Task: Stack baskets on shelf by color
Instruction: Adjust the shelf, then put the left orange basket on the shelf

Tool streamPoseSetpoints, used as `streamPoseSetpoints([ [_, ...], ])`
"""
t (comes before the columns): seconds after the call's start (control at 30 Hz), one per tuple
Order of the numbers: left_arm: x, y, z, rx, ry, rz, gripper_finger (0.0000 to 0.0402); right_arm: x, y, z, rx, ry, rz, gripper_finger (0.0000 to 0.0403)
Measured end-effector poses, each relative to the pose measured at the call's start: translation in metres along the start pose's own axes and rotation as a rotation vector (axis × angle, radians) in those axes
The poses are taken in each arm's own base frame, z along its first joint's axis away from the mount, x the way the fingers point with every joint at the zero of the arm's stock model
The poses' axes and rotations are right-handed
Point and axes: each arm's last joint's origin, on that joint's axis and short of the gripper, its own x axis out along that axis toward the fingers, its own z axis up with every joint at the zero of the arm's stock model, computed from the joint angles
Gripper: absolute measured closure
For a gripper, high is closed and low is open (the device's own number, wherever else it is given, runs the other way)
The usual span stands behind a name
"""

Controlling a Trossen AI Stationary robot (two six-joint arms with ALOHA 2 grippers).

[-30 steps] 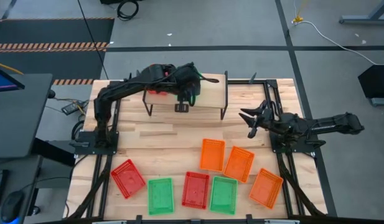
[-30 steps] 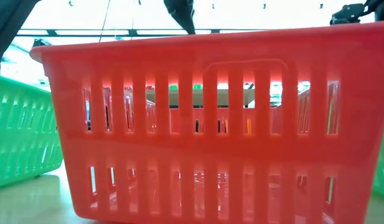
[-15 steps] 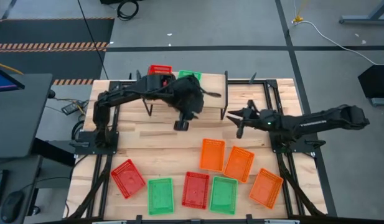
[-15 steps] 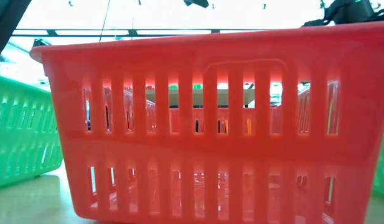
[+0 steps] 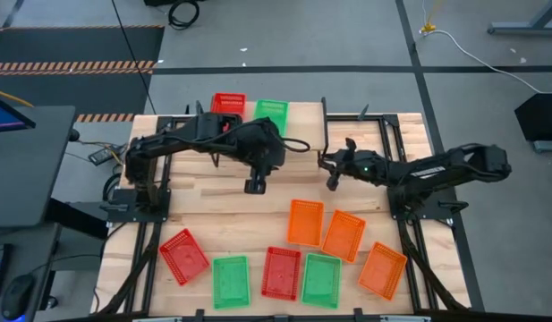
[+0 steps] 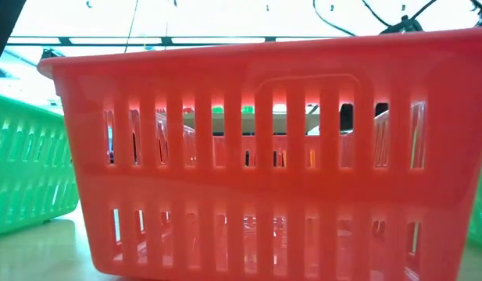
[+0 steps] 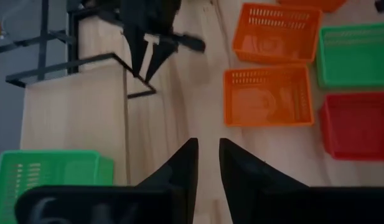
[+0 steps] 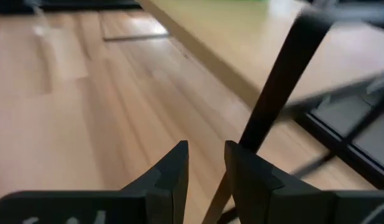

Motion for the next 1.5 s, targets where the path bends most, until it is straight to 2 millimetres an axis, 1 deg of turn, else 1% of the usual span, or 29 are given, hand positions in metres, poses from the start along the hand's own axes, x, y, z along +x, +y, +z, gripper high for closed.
streamPoseSetpoints([
  [0.07,-0.003,-0.001,-0.001,-0.009,0.001,-0.002,0.0331,0.004,-0.003,-0.002,0.008,0.006,-0.015,0.0291],
  [0.23,-0.003,-0.003,-0.002,-0.01,0.01,-0.007,0.0333,0.01,-0.006,-0.008,0.011,0.035,-0.013,0.0291],
  [0.37,-0.003,-0.003,-0.002,-0.009,0.012,-0.007,0.0333,0.012,-0.006,-0.009,0.012,0.03,0.02,0.0291],
  [0.43,-0.003,-0.003,-0.002,-0.009,0.021,-0.007,0.0333,0.01,-0.005,-0.006,0.018,0.004,0.049,0.0291],
  [0.57,-0.003,-0.005,-0.007,-0.028,0.075,0.002,0.0334,0.001,0.001,0.008,0.026,-0.092,0.124,0.0291],
  [0.67,-0.004,-0.008,-0.008,-0.033,0.103,0.04,0.0334,-0.008,0.006,0.018,0.029,-0.162,0.165,0.0291],
  [0.77,-0.004,-0.011,-0.005,-0.029,0.083,0.074,0.0339,-0.018,0.011,0.026,0.03,-0.217,0.205,0.0291],
  [0.97,-0.012,-0.018,0.003,-0.04,-0.014,0.098,0.036,-0.034,0.018,0.037,0.027,-0.295,0.265,0.0291],
  [1.07,-0.012,-0.022,0.006,-0.036,-0.032,0.094,0.0369,-0.04,0.021,0.04,0.021,-0.321,0.281,0.0291],
  [1.13,-0.009,-0.023,0.004,-0.039,-0.021,0.093,0.0375,-0.044,0.022,0.041,0.022,-0.326,0.264,0.0291],
  [1.23,-0.002,-0.026,-0.01,-0.058,0.038,0.105,0.0383,-0.048,0.022,0.041,0.018,-0.323,0.23,0.0291],
  [1.3,0.0,-0.027,-0.023,-0.092,0.018,0.13,0.0387,-0.05,0.022,0.041,0.014,-0.312,0.222,0.0291],
  [1.37,0.002,-0.031,-0.044,-0.121,0.004,0.137,0.039,-0.052,0.022,0.041,0.015,-0.315,0.22,0.0291],
  [1.43,0.002,-0.034,-0.062,-0.154,-0.056,0.145,0.039,-0.054,0.023,0.041,0.013,-0.31,0.219,0.0291],
  [1.5,-0.007,-0.037,-0.083,-0.192,-0.124,0.152,0.0389,-0.055,0.023,0.042,0.015,-0.319,0.225,0.0291],
])
